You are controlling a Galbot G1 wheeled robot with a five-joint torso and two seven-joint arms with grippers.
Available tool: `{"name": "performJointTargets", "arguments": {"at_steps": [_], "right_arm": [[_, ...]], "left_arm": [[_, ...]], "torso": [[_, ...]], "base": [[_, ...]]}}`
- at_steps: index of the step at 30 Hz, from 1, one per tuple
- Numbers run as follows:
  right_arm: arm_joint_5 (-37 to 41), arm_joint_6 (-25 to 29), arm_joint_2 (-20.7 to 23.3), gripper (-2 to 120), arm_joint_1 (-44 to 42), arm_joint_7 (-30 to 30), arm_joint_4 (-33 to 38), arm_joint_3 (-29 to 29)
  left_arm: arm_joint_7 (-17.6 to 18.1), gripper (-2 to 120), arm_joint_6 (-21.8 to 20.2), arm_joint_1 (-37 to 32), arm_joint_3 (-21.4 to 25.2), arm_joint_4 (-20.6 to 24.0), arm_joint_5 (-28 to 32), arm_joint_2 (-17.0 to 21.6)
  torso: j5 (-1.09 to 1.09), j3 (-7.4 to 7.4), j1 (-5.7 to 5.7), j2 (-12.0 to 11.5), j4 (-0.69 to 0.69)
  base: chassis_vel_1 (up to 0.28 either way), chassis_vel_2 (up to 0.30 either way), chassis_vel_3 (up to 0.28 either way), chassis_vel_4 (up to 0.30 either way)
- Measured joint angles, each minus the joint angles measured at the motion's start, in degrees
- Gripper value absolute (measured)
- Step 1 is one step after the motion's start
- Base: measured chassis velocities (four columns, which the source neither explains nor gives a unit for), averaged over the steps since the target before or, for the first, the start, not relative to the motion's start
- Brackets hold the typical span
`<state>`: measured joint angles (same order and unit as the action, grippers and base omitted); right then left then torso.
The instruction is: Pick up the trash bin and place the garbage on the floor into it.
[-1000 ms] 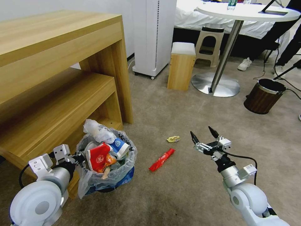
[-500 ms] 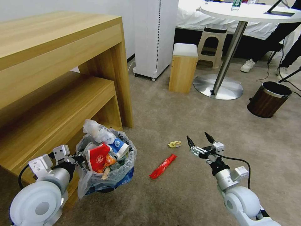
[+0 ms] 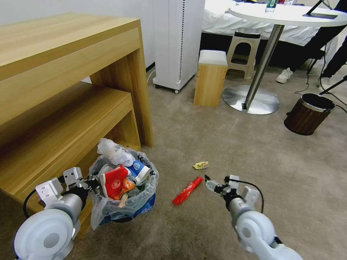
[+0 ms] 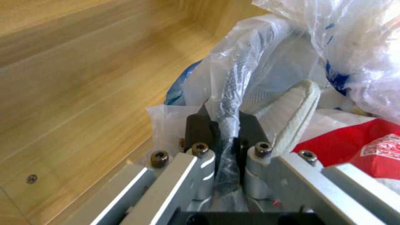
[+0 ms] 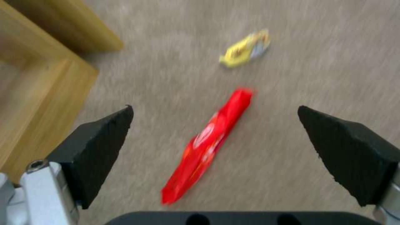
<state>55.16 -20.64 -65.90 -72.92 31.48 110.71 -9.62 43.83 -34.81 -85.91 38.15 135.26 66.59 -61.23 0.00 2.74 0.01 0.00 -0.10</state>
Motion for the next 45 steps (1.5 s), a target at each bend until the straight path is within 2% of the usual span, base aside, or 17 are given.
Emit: {"name": "performJointTargets", "arguments": {"at_steps": [11,18,31,45], "right_arm": [[7.1,0.6,-8.8,100,5.5,2.8,-7.9,4.6],[6.0,1.1,-12.4,100,8.3,4.5,-13.6,6.5],[2.5,2.3,-14.1,100,11.5,4.8,-19.7,4.9],[-0.4,2.8,-19.7,100,15.5,2.6,-29.2,4.7]], "left_arm": [[-0.1,3,0.0,0.0,-0.7,0.0,-0.4,-0.1],[-0.1,3,0.0,0.4,-1.0,-0.4,-0.5,-0.1],[-0.9,3,0.0,0.9,-1.4,-1.4,-0.5,0.1],[-1.1,3,0.1,1.2,-1.5,-1.7,-0.5,0.4]], "torso": [[-0.01,0.01,0.0,0.0,0.0],[0.0,0.0,0.0,0.0,0.0],[-0.01,0.01,0.0,0.0,-0.01],[0.0,0.0,0.0,0.0,-0.01]], "base": [[0.0,0.0,0.0,0.0],[0.0,0.0,0.0,0.0],[0.0,0.0,0.0,0.0],[0.0,0.0,0.0,0.0]]}}
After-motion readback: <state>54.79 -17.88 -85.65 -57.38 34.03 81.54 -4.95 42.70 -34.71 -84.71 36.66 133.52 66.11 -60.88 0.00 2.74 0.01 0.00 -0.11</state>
